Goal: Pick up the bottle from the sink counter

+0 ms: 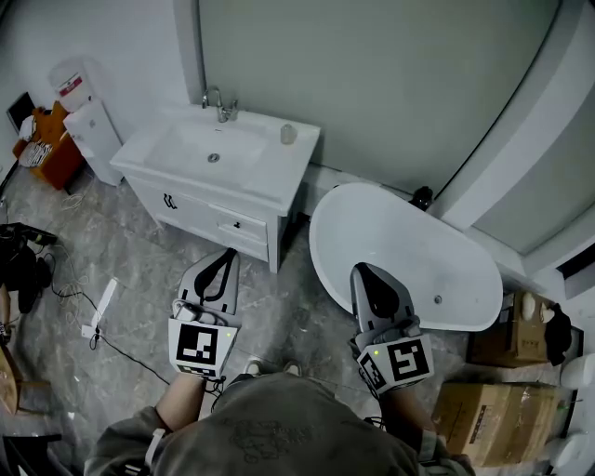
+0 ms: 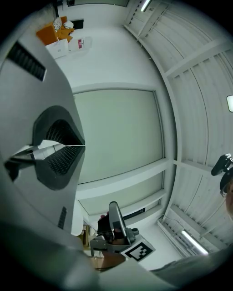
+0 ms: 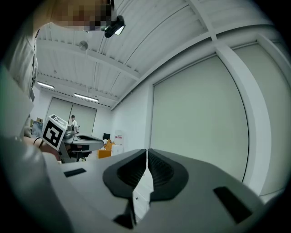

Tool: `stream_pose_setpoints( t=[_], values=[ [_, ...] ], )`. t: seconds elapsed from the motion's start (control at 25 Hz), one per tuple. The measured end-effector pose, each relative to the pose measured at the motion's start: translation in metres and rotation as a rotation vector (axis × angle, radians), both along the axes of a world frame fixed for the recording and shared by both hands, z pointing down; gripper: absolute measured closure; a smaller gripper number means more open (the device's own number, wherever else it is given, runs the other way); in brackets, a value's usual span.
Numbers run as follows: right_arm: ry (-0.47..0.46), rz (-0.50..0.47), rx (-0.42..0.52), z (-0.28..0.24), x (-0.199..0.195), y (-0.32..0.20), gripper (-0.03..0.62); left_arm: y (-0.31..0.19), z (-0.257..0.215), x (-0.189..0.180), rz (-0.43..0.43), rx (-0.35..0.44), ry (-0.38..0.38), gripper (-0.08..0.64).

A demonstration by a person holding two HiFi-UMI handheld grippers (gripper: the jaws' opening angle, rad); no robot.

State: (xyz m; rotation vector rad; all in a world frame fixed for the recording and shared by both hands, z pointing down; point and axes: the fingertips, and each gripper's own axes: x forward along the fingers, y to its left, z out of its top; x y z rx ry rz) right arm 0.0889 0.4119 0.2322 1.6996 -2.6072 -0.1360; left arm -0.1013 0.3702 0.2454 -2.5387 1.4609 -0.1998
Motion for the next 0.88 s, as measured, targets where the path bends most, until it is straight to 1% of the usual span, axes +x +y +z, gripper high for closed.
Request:
stream_pose_setpoints(
  t=[0.24,0.44,0.6,0.88],
  values=[
    [0.029,-0.073,-0.015,0.006,-0.003,-0.002,0.558,-0.004,0.006,0.009,-0.017,-0.013,0.003,0.540],
    [0.029,-0.080,-0.029,0.012,0.011,-0.008,0.558,-0.007,0.008,0.023,-0.031,-0.021,0.010,0.540],
    [0.024,-0.091,-0.028,0.017,0.022,-0.010,0.558,-0.007,0.011,0.031,-0.042,-0.005,0.004,0.540],
    [0.002,-0.109,-0.033,0.027,0.037,-0.018,0.558,-0.009,0.017,0.041,-0.069,-0.004,-0.003,0.540]
  ],
)
